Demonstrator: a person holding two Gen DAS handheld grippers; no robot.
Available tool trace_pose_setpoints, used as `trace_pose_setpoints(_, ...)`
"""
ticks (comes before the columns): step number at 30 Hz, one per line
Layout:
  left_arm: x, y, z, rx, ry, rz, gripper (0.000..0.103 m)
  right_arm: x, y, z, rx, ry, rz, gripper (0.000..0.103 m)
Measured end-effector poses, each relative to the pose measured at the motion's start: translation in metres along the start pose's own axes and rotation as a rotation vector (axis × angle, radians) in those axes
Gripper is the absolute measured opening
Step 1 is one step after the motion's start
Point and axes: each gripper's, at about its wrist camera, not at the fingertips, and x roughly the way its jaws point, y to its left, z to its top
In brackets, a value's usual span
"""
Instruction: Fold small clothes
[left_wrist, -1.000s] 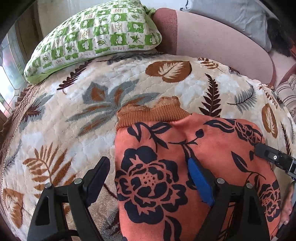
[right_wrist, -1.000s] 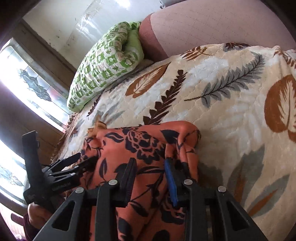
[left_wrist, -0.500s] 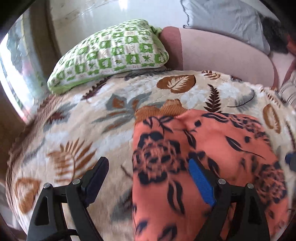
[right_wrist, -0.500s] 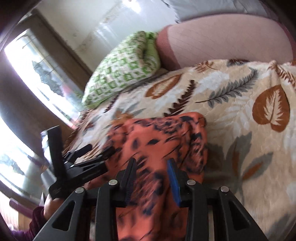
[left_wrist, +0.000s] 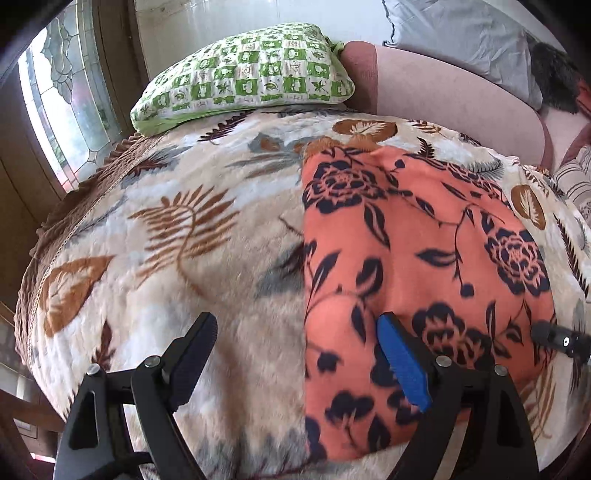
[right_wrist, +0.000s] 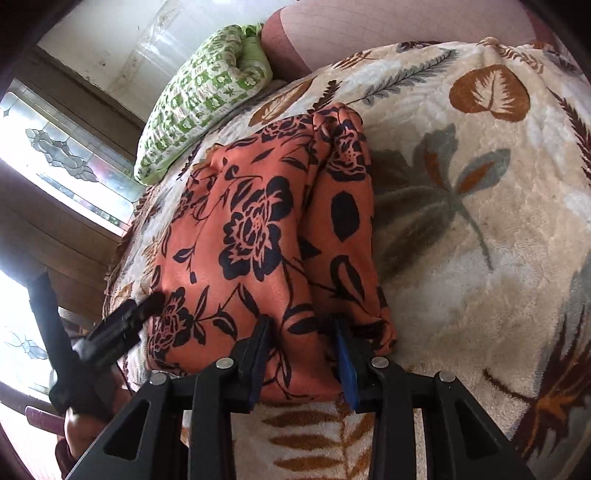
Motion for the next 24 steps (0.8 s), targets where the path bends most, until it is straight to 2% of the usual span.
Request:
trace_pose_setpoints(5, -0.017, 0.008, -0.009, -0.011, 0.007, 0.035, 0.089, -0.022, 0.012, -0.014, -0.031, -0.051, -0.036, 0.038)
trace_pose_setpoints(9, -0.046, 0.019, -0.012, -0.044, -0.042, 0.03, 0.089, -0.053, 0.022, -0.025, -0.043, -0.109, 0.011, 0.039)
trace_pose_setpoints(13, -0.075, 0.024, -0.01, -0.052, -0.071, 0.046, 0.089, -0.077, 0.036, -0.037, -0.076, -0.133, 0.002, 0.039)
trace_pose_setpoints(15, -0.087, 0.026, -0.01, -0.057, -0.078, 0.049, 0.089, -0.088, 0.046, -0.043, -0.087, -0.146, -0.023, 0.066)
trace_pose_setpoints(16, -0.095, 0.027, -0.009, -0.059, -0.088, 0.047, 0.089, -0.096, 0.051, -0.047, -0.088, -0.167, -0.038, 0.069)
trace_pose_setpoints(19, -0.121, 0.028, -0.008, -0.056, -0.125, 0.061, 0.089, -0.114, 0.065, -0.055, -0.117, -0.219, -0.055, 0.069)
trace_pose_setpoints(21, -0.135, 0.026, -0.008, -0.044, -0.146, 0.067, 0.089, -0.129, 0.077, -0.06, -0.148, -0.262, -0.112, 0.069)
trace_pose_setpoints(24, -0.157, 0.026, -0.006, -0.036, -0.173, 0.079, 0.089, -0.145, 0.088, -0.062, -0.163, -0.292, -0.143, 0.069)
